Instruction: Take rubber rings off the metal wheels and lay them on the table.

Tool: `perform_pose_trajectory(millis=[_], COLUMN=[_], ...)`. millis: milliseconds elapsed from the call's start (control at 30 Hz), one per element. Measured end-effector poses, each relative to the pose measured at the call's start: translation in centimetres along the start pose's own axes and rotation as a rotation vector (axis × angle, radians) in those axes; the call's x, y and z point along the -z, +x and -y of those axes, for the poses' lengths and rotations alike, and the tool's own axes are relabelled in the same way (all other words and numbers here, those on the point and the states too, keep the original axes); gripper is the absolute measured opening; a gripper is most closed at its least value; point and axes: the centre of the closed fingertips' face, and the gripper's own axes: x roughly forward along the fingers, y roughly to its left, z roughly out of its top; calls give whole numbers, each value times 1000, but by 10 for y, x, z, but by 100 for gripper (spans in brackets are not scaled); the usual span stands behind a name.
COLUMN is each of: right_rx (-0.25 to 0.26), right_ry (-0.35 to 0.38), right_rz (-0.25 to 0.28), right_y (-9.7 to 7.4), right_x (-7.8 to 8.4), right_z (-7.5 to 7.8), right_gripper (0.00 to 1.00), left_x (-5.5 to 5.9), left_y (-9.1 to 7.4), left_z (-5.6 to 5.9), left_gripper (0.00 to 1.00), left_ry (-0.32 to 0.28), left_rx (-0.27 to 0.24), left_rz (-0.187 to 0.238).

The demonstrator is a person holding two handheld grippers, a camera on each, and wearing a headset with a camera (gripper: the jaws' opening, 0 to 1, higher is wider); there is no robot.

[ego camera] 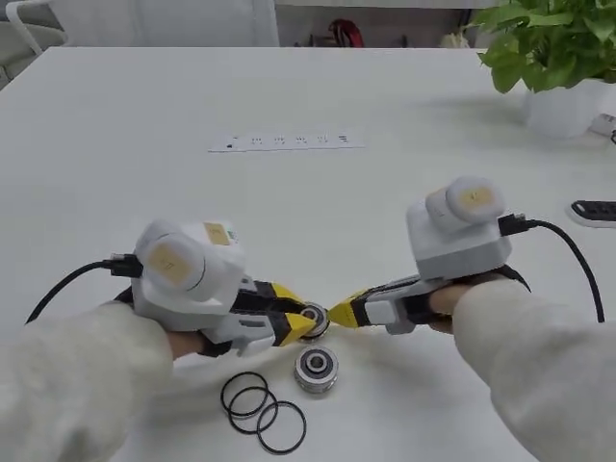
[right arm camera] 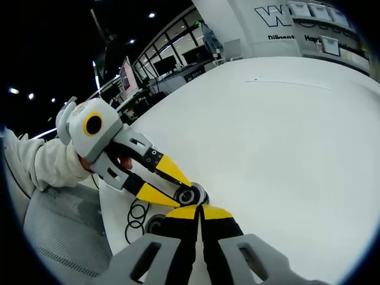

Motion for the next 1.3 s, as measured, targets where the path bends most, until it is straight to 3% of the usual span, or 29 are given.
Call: perform_pose_trajectory(millis=[633, 767, 1300], right_rx=[4, 6, -30], right_ry=[-42, -48, -50], right_rz=[-3, -12, 4], right_y=[1, 2, 3], right_x=[-8, -7, -11], right_z=[-8, -8, -17], right_gripper=[0, 0, 0], left_x=[0, 0, 0], left_y=[-2, 0, 0], left_z=[-2, -1, -1], left_gripper=[14, 13, 14], left_ry=[-12, 7, 8], left_rx=[-6, -10, -9], left_rz=[-1, -10, -11])
